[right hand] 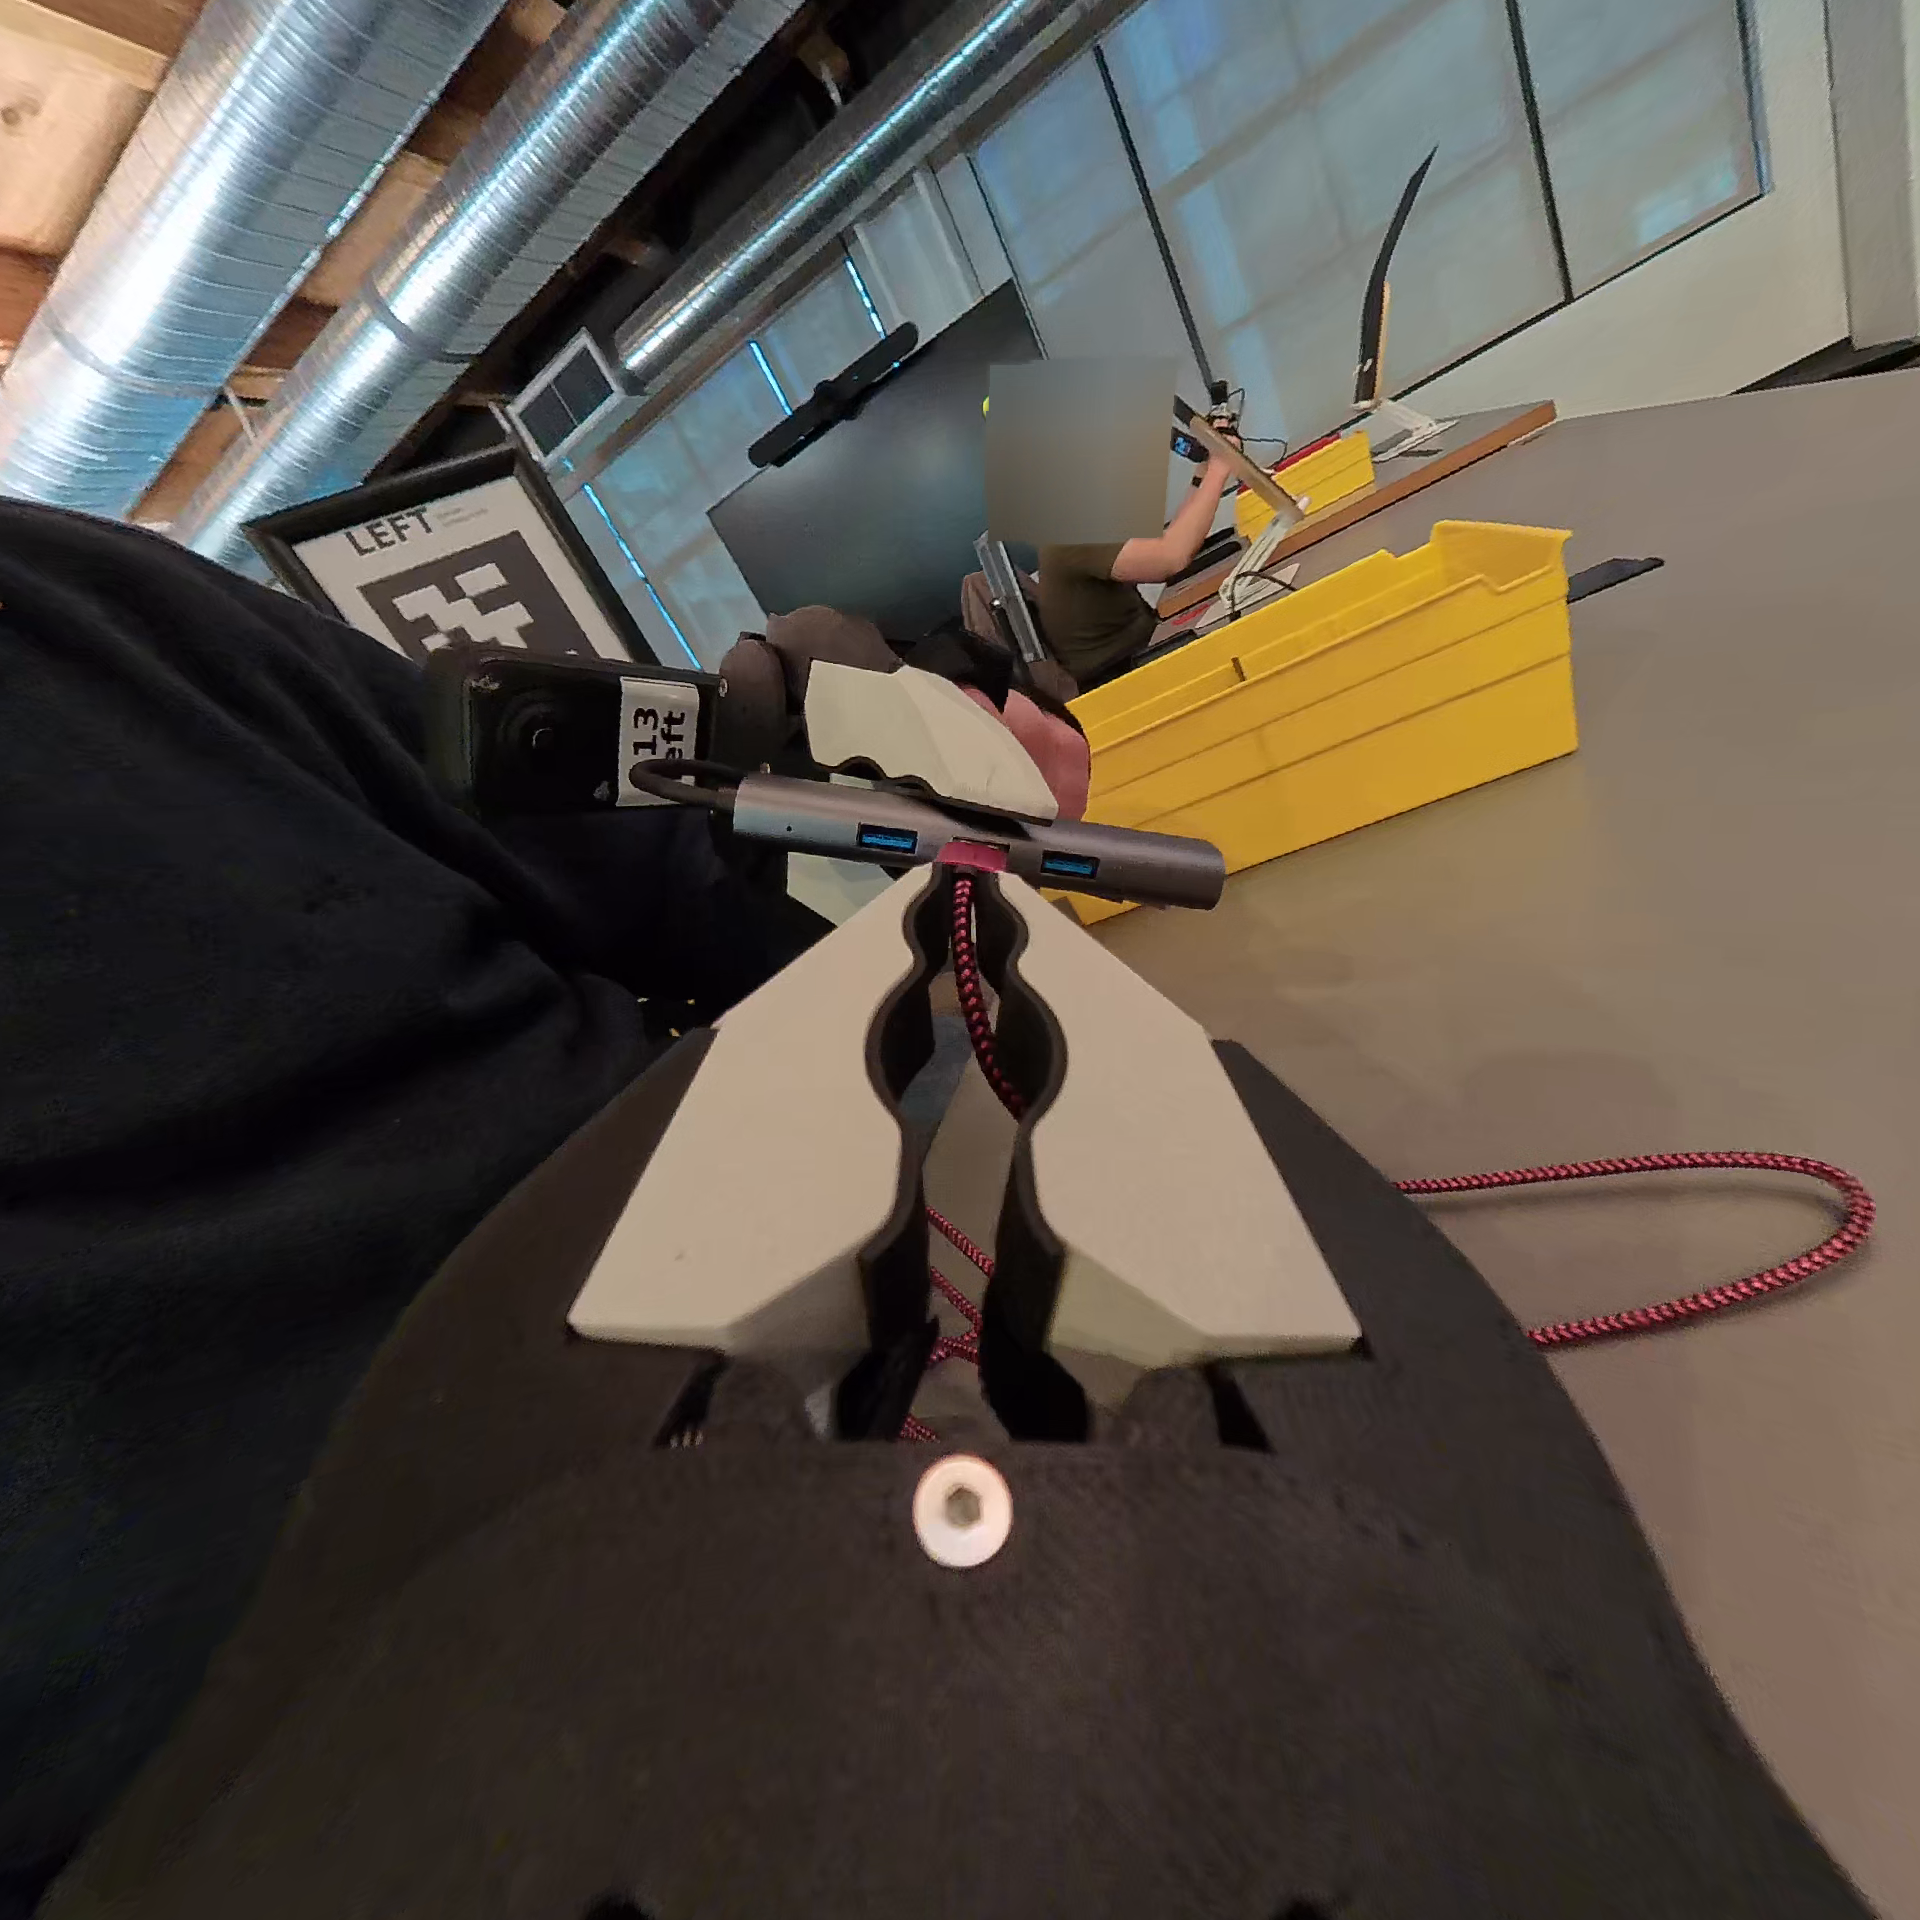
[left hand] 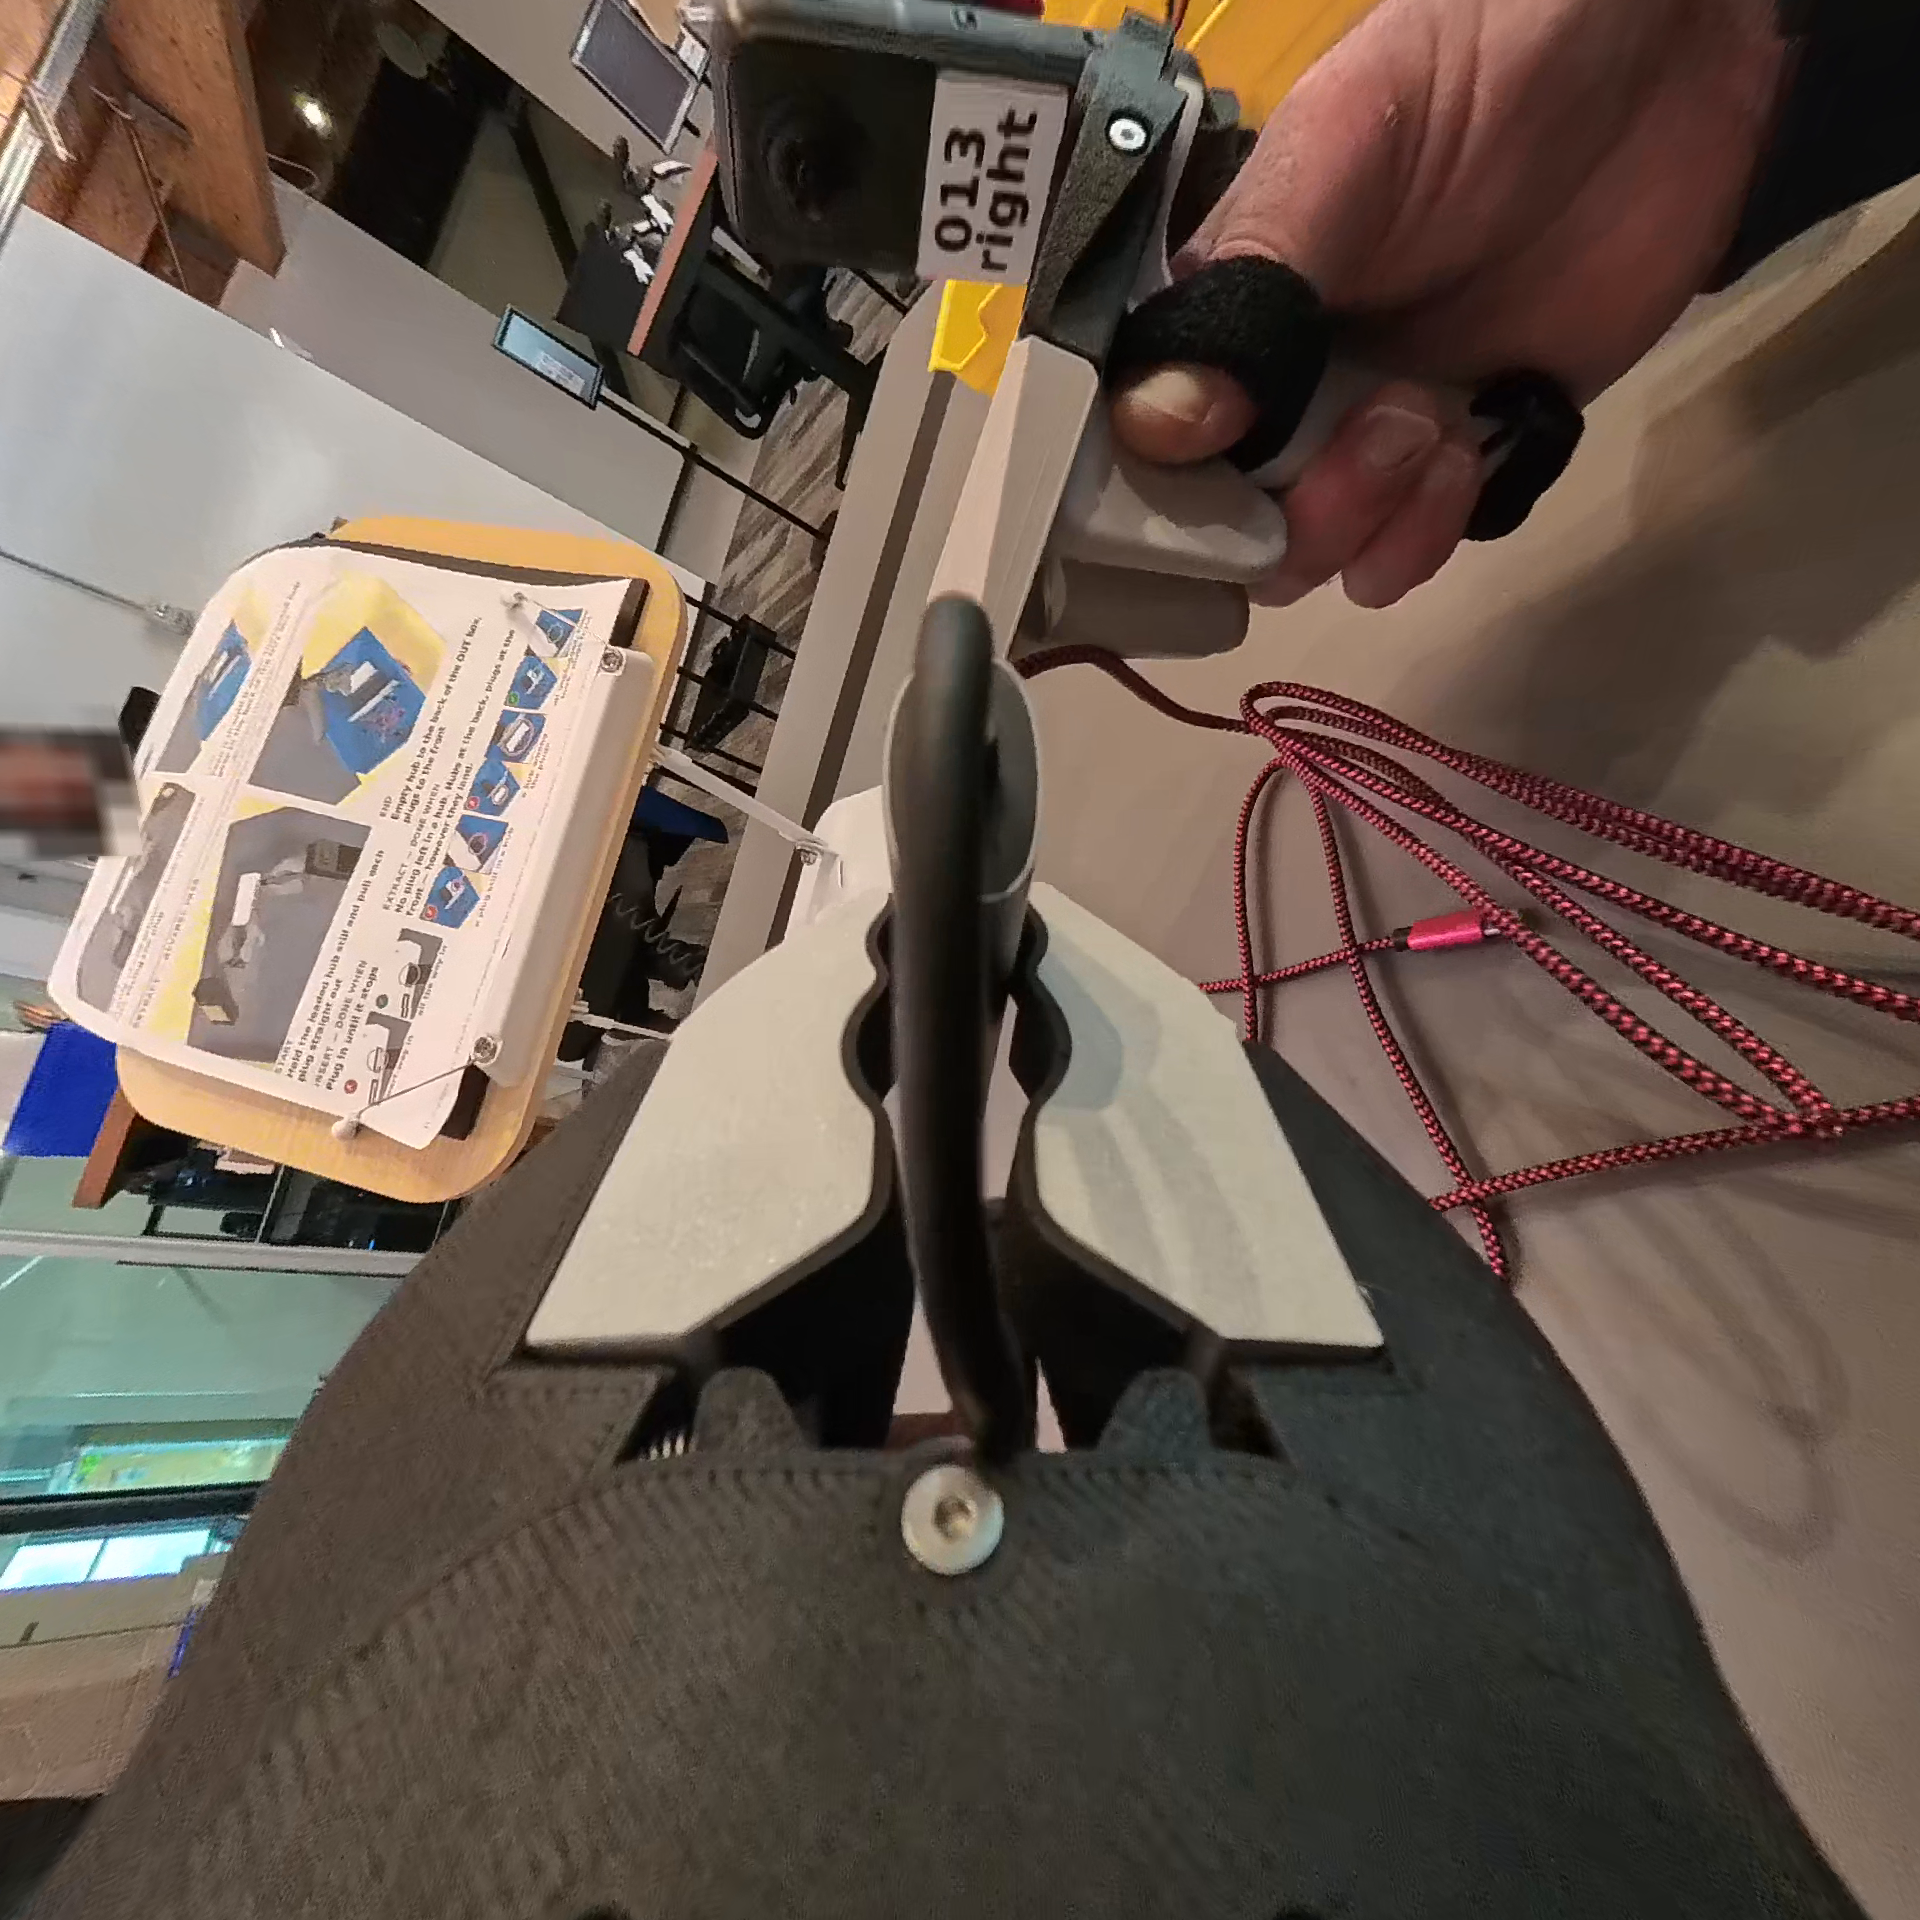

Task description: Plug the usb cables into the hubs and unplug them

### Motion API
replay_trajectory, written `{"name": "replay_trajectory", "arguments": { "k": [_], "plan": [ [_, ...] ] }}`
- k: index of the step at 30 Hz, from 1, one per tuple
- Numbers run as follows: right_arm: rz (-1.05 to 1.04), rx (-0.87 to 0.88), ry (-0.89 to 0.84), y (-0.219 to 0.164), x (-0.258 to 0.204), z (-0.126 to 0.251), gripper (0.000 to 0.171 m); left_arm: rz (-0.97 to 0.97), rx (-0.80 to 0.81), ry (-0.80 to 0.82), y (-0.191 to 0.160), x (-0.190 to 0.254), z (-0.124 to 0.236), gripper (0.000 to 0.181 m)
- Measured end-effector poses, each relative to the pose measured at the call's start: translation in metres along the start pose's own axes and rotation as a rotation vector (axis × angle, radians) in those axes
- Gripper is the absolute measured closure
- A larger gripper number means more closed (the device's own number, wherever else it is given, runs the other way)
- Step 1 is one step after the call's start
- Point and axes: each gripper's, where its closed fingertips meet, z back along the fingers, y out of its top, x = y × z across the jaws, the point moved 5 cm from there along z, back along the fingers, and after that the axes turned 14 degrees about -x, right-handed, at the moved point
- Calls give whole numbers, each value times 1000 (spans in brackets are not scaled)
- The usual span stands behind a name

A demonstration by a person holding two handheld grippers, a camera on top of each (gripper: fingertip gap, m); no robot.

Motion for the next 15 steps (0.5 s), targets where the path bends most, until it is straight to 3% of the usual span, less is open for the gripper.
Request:
{"name": "replay_trajectory", "arguments": {
  "k": [15],
  "plan": [
    [-21, -79, 40, -1, -1, -7, 168, -23, 17, -55, 2, 2, 5, 165]
  ]
}}
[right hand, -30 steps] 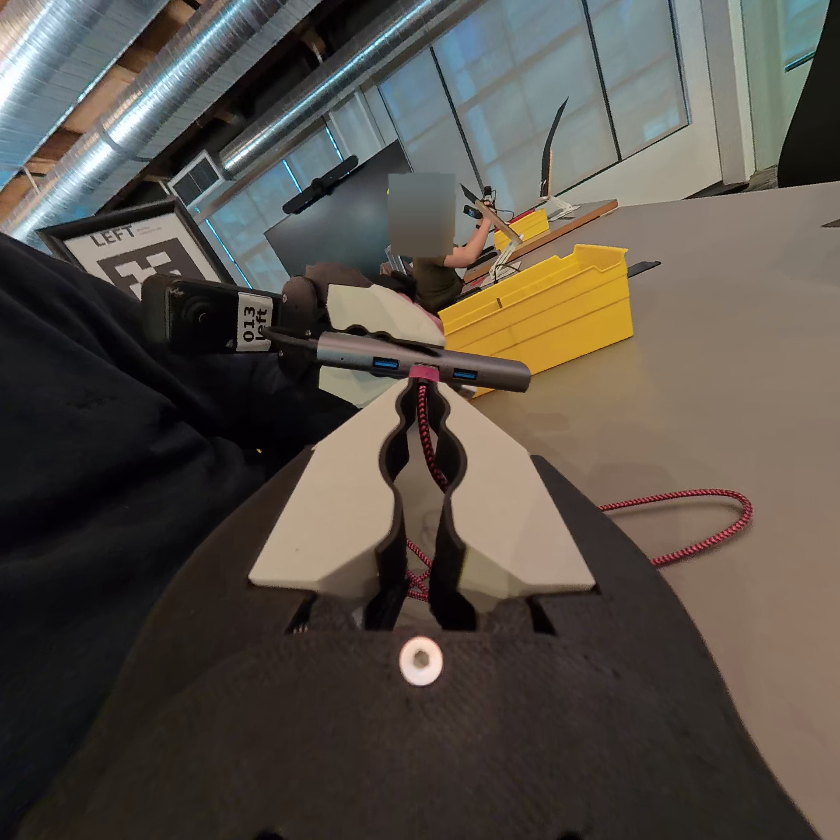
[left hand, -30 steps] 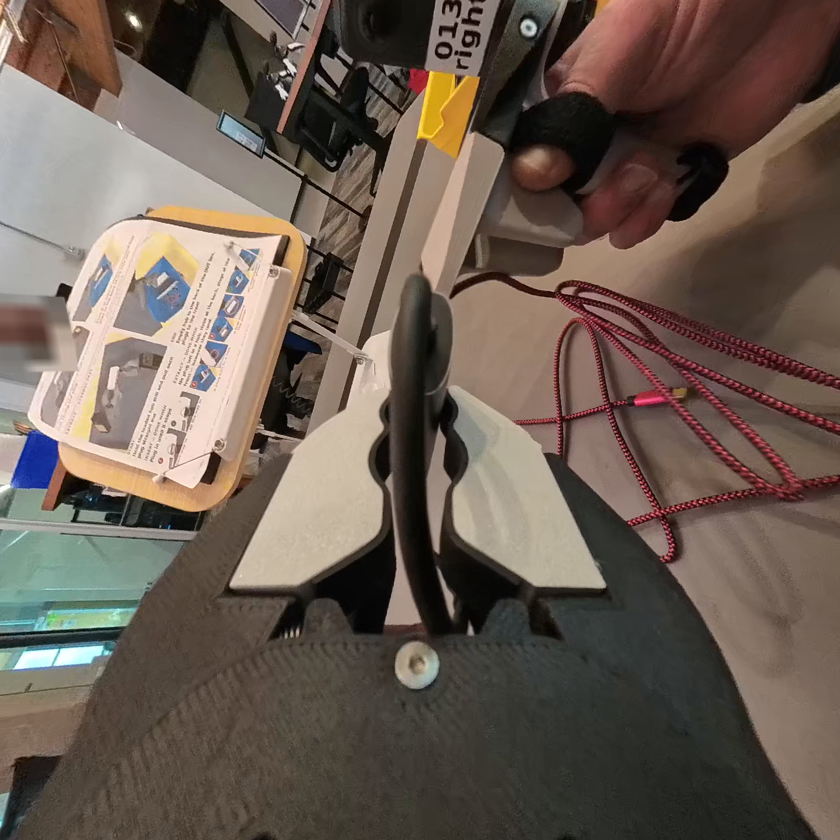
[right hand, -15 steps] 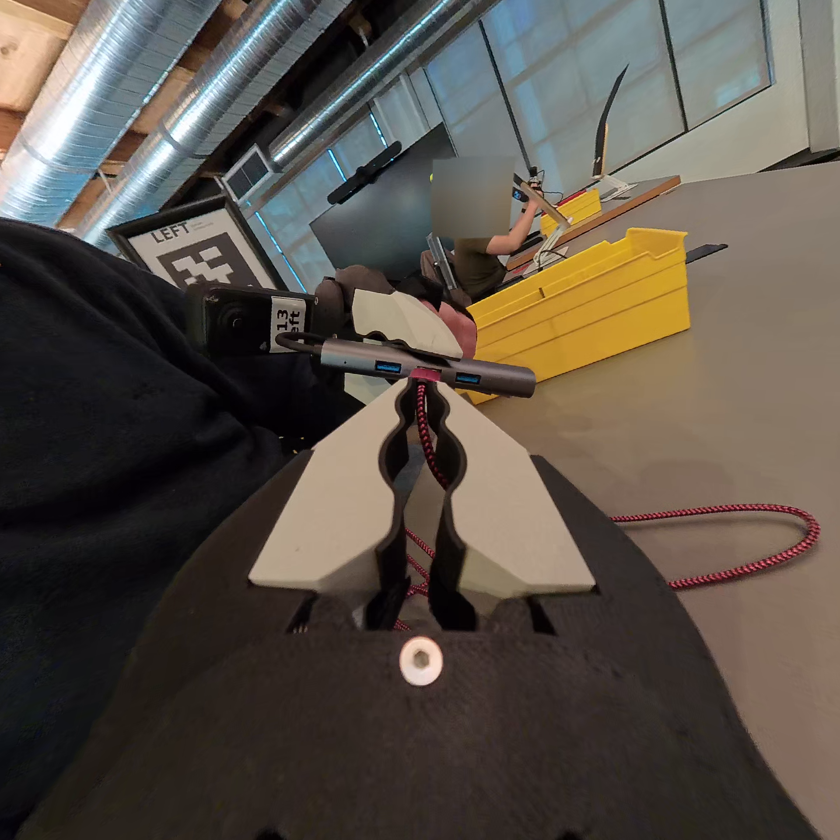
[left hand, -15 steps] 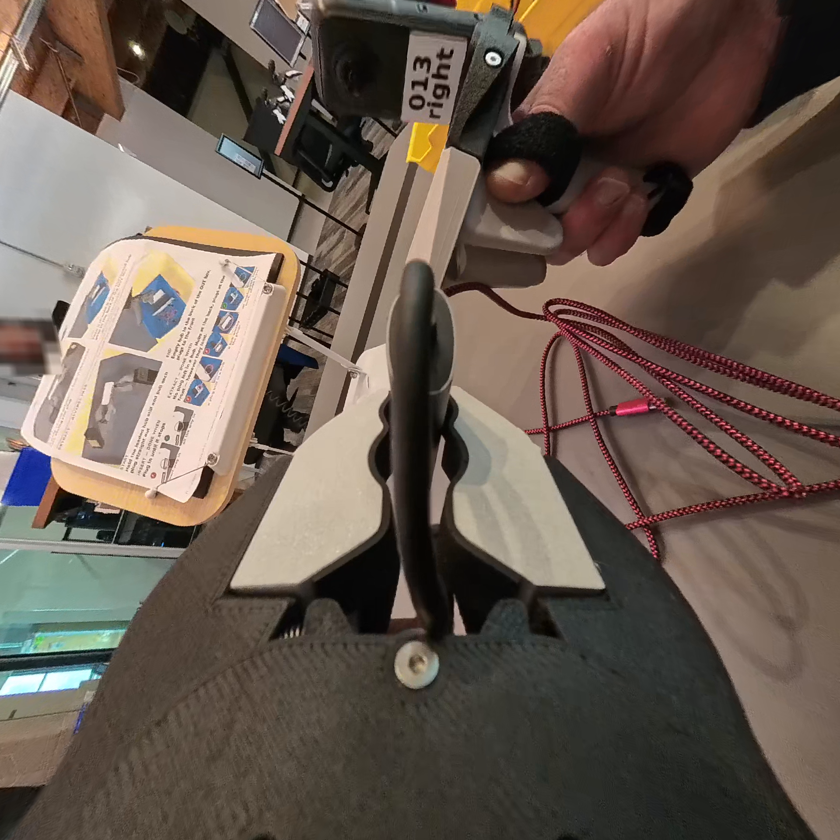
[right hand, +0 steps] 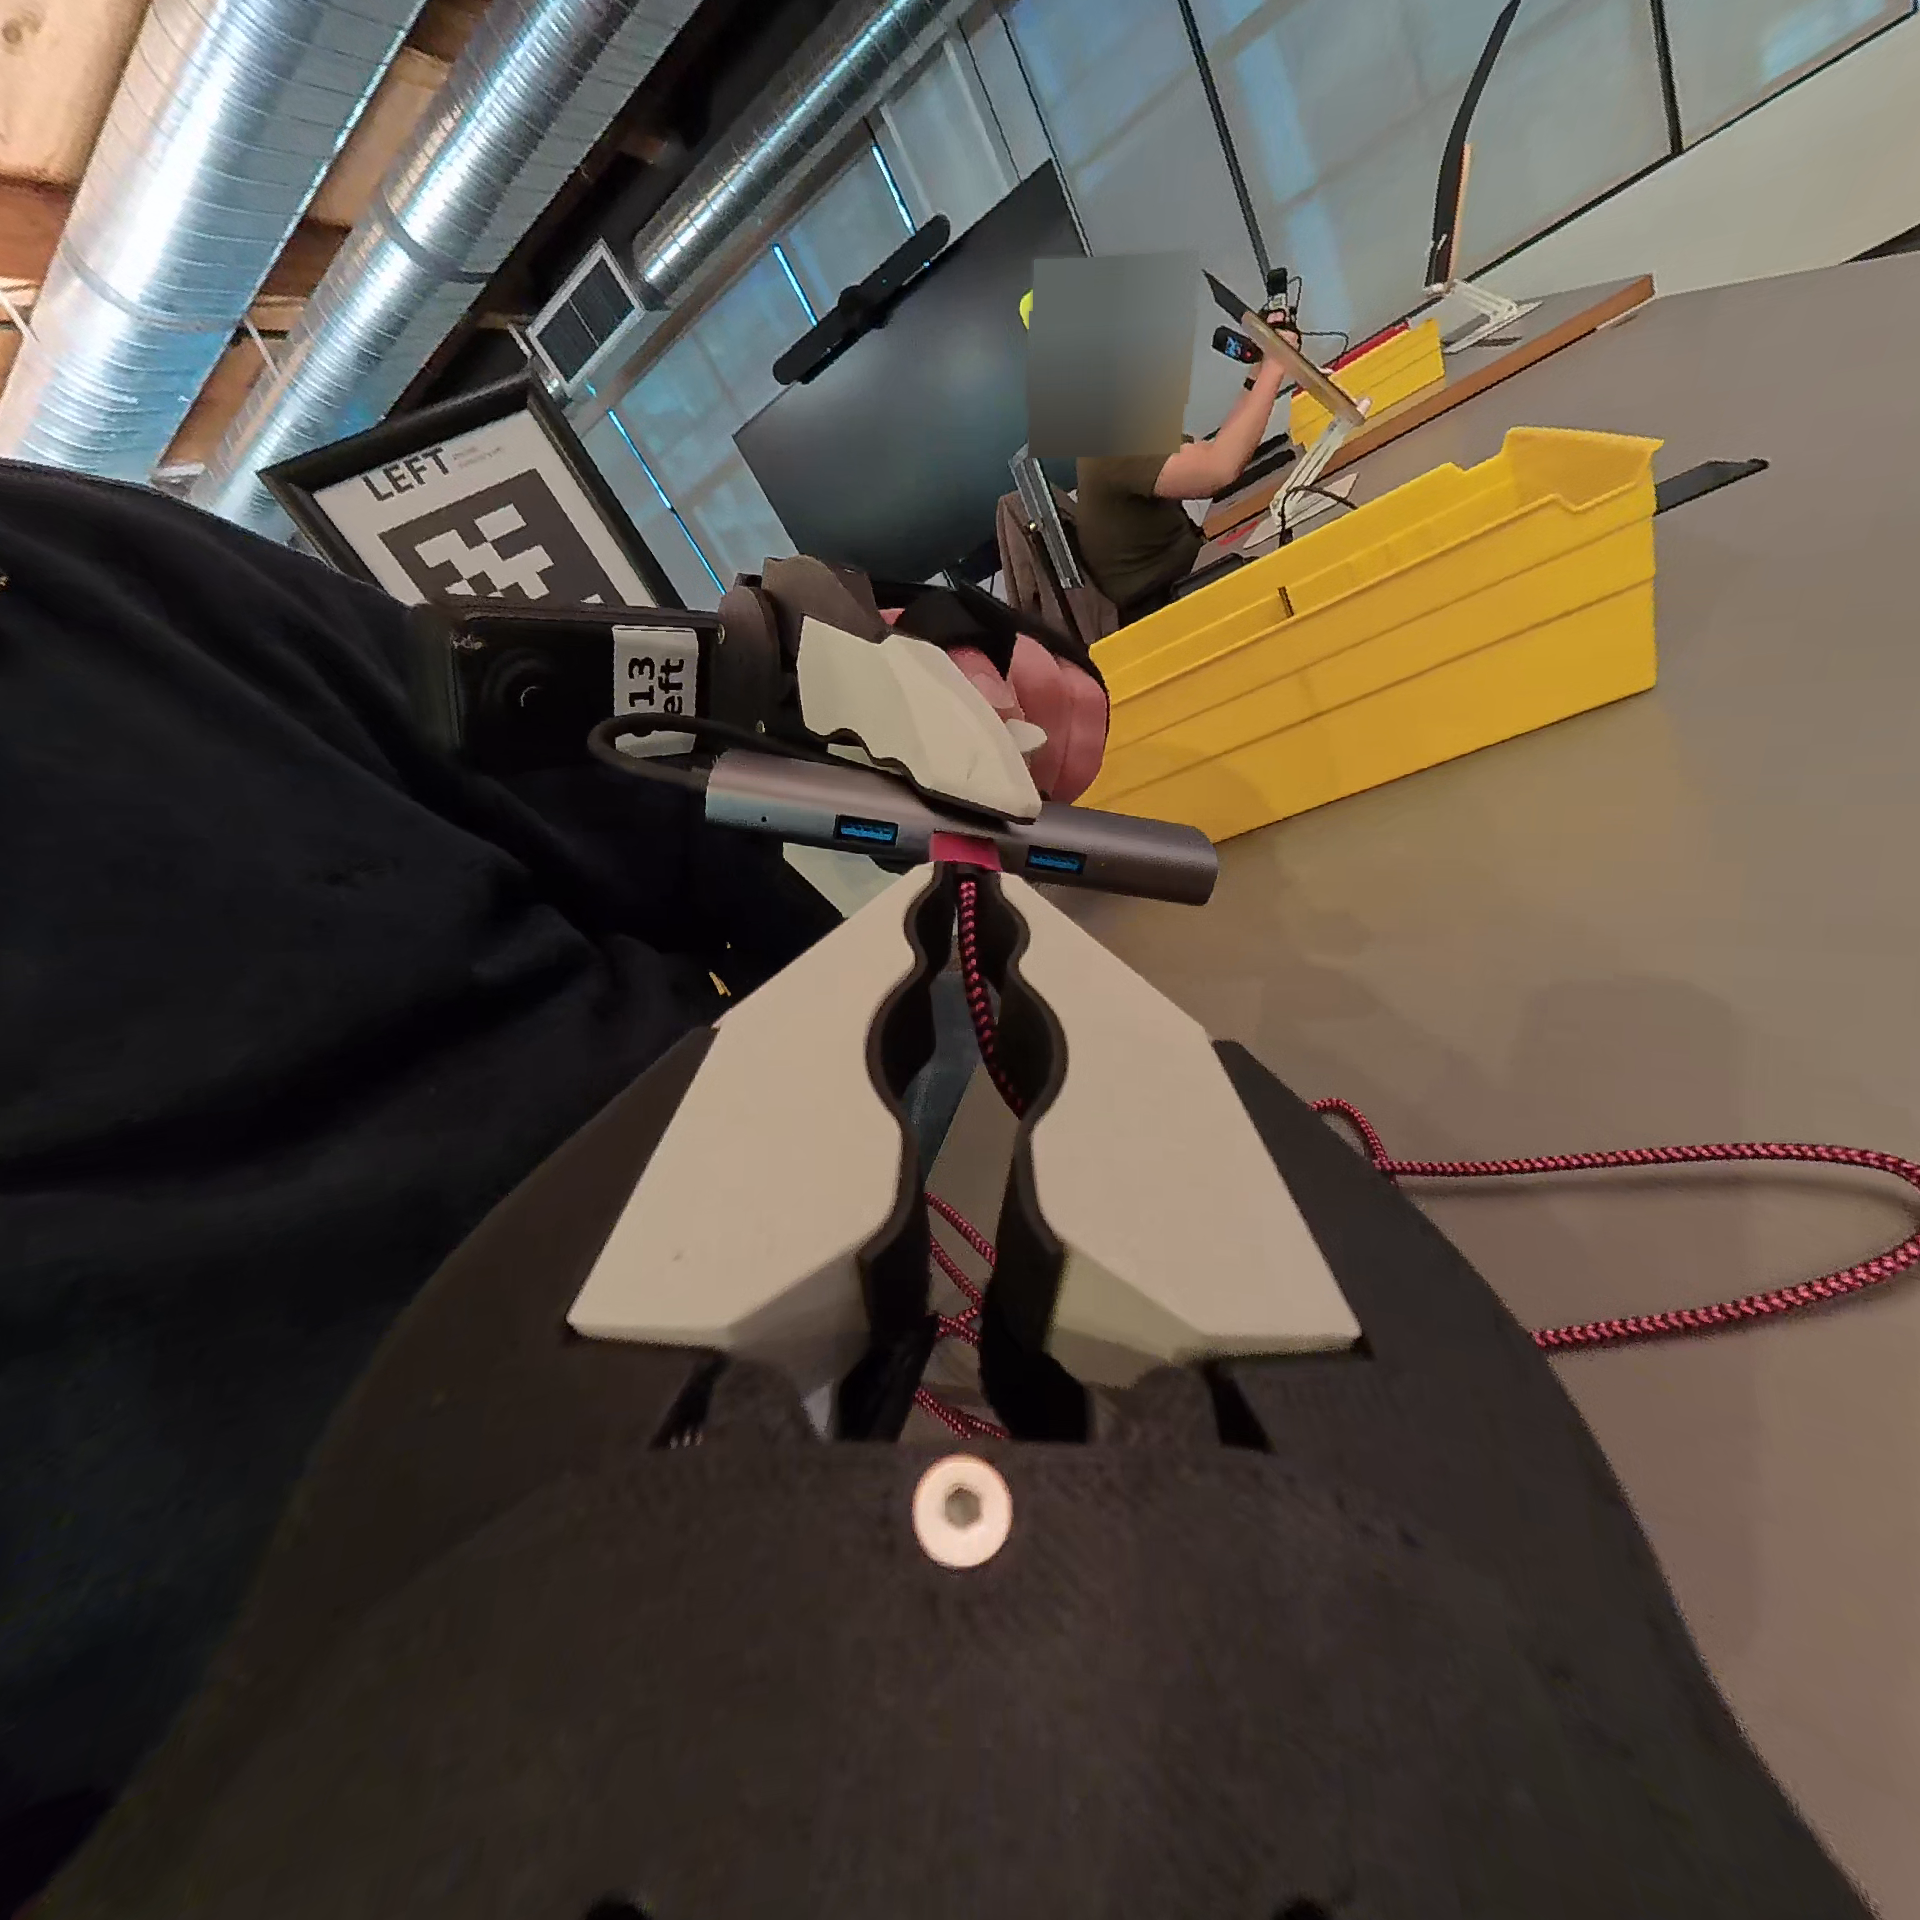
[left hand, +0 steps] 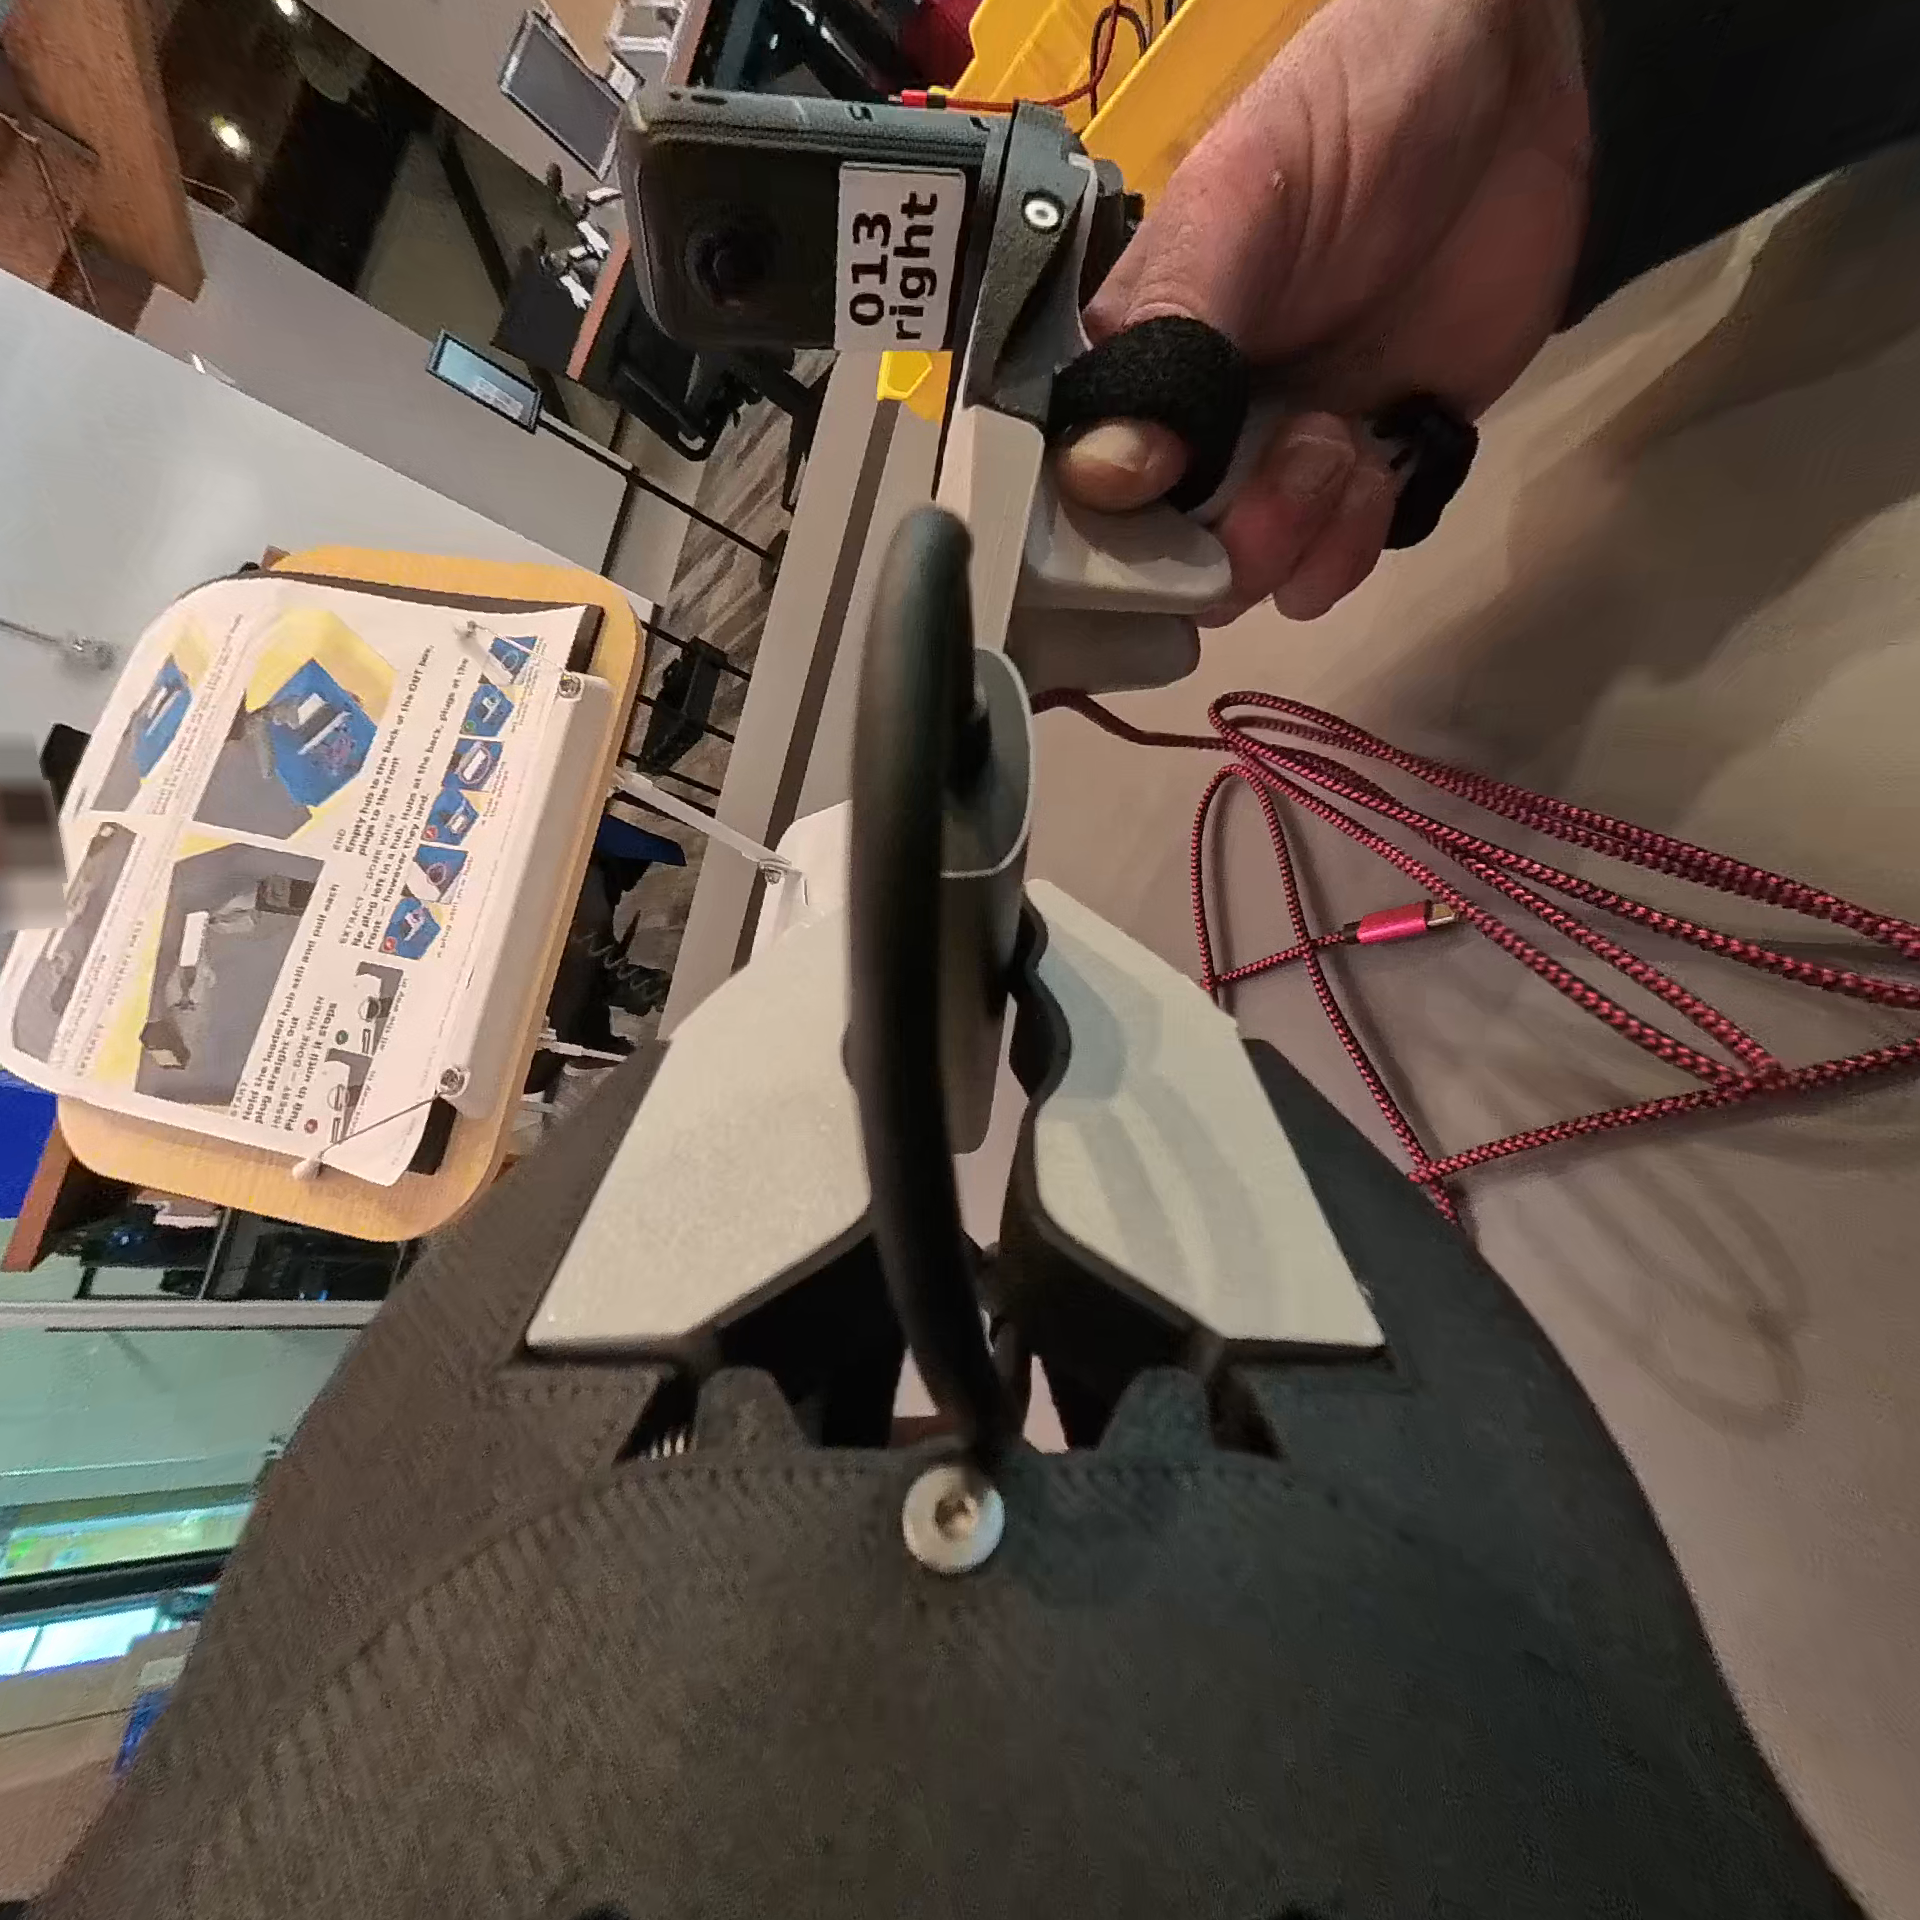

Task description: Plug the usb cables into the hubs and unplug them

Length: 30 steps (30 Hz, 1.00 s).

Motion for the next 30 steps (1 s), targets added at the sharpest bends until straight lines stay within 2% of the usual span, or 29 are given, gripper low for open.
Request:
{"name": "replay_trajectory", "arguments": {
  "k": [5, 9, 14, 17, 24, 28, 30],
  "plan": [
    [7, -15, -74, 0, 2, 1, 168, 3, -6, -22, -4, 0, -4, 164],
    [7, -64, -202, 1, 7, 6, 168, 15, -38, -53, -11, 0, -8, 164],
    [35, -240, -402, -7, 10, 22, 169, 42, -84, -119, -24, 8, -16, 155],
    [9, -316, -504, -15, 14, 27, 168, 57, -137, -133, -33, 8, -18, 141],
    [11, -621, -609, -52, 18, 19, 168, 134, -237, -291, -48, 27, -22, 138],
    [85, -747, -554, -58, 7, 10, 130, 183, -304, -335, -65, 37, -26, 139],
    [159, -801, -517, -55, -4, 8, 119, 203, -314, -350, -70, 39, -25, 139]
  ]
}}
